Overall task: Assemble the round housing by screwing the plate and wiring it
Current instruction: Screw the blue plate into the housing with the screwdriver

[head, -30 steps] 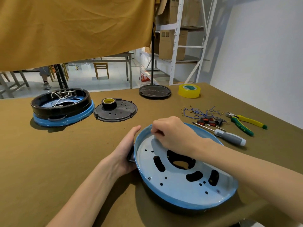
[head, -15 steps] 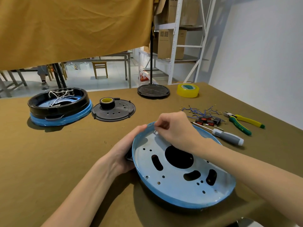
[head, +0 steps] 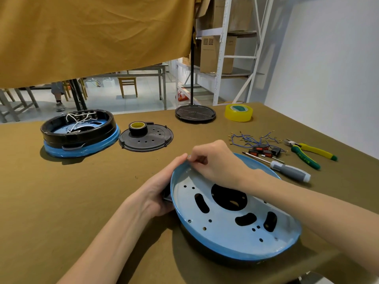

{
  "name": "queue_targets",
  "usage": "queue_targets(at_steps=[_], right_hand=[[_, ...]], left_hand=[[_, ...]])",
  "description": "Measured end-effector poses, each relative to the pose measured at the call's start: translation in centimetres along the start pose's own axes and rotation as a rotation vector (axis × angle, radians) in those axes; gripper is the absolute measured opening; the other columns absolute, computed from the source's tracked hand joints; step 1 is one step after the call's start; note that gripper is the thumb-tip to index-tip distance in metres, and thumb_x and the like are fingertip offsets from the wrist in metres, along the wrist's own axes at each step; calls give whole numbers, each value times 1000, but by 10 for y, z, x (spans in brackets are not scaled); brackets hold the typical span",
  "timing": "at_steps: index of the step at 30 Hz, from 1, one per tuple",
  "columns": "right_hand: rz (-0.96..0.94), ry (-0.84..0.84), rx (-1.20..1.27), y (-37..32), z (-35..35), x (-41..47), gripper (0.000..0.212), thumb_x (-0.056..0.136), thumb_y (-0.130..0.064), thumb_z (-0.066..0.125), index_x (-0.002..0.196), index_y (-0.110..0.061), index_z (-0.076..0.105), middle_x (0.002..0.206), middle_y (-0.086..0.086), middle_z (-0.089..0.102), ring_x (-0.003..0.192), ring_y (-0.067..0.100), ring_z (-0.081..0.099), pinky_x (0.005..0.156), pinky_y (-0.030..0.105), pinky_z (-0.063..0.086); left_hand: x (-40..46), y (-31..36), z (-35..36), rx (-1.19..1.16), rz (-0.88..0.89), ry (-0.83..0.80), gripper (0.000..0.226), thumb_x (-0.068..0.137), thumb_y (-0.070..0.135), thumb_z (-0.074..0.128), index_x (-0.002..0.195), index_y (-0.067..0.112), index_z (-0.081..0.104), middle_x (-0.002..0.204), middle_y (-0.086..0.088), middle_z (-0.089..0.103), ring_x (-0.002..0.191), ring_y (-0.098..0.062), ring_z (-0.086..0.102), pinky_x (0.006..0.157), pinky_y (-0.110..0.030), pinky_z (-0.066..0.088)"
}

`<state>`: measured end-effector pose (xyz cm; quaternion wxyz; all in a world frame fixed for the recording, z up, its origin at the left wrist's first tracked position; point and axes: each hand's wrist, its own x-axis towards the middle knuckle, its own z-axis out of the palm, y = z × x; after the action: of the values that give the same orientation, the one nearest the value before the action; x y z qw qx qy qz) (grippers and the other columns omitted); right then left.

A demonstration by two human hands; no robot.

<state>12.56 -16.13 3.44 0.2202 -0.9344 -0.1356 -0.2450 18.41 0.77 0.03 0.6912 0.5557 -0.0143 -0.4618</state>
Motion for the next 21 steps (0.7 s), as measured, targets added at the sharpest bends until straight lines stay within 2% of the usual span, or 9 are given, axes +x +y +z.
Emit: queue_targets(at_steps=[2, 4, 7, 8, 11, 13, 14, 17, 21], right_hand=[[146, 99, 79, 10, -5, 1, 5, 85, 0, 77, 82, -4, 76, 75, 5, 74, 65, 15, 66, 67, 27, 56], [199, 109, 117, 12, -7, -3, 6, 85, -1, 78, 81, -5, 76, 74, 4, 74, 66, 15, 69, 68, 31, 59], [21, 36, 32, 3, -4, -9, 8, 84, 2, 78, 79, -3, 75, 74, 3, 74, 62, 8, 61, 65, 12, 49], [13, 35, 24, 3, -4, -9, 7, 84, 2, 78, 79, -3, 75, 75, 3, 74, 62, 7, 60, 65, 11, 48], [137, 99, 101, 10, -7, -7, 4, 86, 0, 77, 83, -1, 75, 77, 6, 74, 67, 14, 69, 68, 26, 57], [65, 70, 69, 5, -4, -9, 6, 86, 1, 77, 80, -2, 75, 75, 4, 74, 65, 13, 66, 66, 25, 55], [3, 37, 30, 2, -1, -10, 8, 85, 2, 77, 79, -2, 74, 74, 3, 73, 63, 11, 63, 64, 23, 52], [77, 58, 71, 8, -1, -6, 7, 86, 0, 76, 80, -3, 74, 75, 2, 73, 65, 12, 66, 65, 23, 54], [235, 123, 217, 13, -3, -7, 8, 85, 1, 78, 84, -6, 75, 75, 2, 74, 66, 12, 72, 68, 34, 62]], left_hand=[[-1, -1, 1, -8, 1, 7, 59, 66, 70, 80, 85, 13, 81, 106, -13, 78, 84, -29, 74, 91, -41, 58], [-2, -2, 2, -19, 0, 20, 66, 67, 75, 76, 87, 12, 78, 109, -14, 77, 87, -30, 72, 96, -42, 55], [-2, -2, 3, -36, -6, 47, 65, 71, 76, 72, 81, 12, 79, 107, -15, 77, 83, -30, 72, 90, -41, 56], [-2, -3, 4, -31, -2, 55, 63, 74, 74, 70, 80, 12, 80, 107, -15, 78, 83, -29, 72, 90, -41, 56], [-5, -3, 5, 7, 5, 37, 44, 79, 58, 73, 66, 16, 81, 90, -10, 79, 71, -24, 73, 73, -35, 59], [-8, -2, 7, 55, 15, 15, 30, 72, 43, 78, 58, 17, 77, 76, -7, 77, 58, -20, 71, 56, -27, 57], [-9, -1, 7, 75, 15, 17, 27, 72, 39, 77, 58, 16, 76, 73, -5, 75, 56, -19, 69, 54, -27, 55], [-7, -2, 6, 126, 30, 54, 31, 90, 28, 69, 62, 16, 72, 72, -4, 72, 57, -19, 65, 59, -30, 50], [-4, -4, 1, 164, 35, 84, 49, 99, 14, 54, 51, 15, 66, 60, -3, 63, 47, -18, 58, 50, -27, 45]])
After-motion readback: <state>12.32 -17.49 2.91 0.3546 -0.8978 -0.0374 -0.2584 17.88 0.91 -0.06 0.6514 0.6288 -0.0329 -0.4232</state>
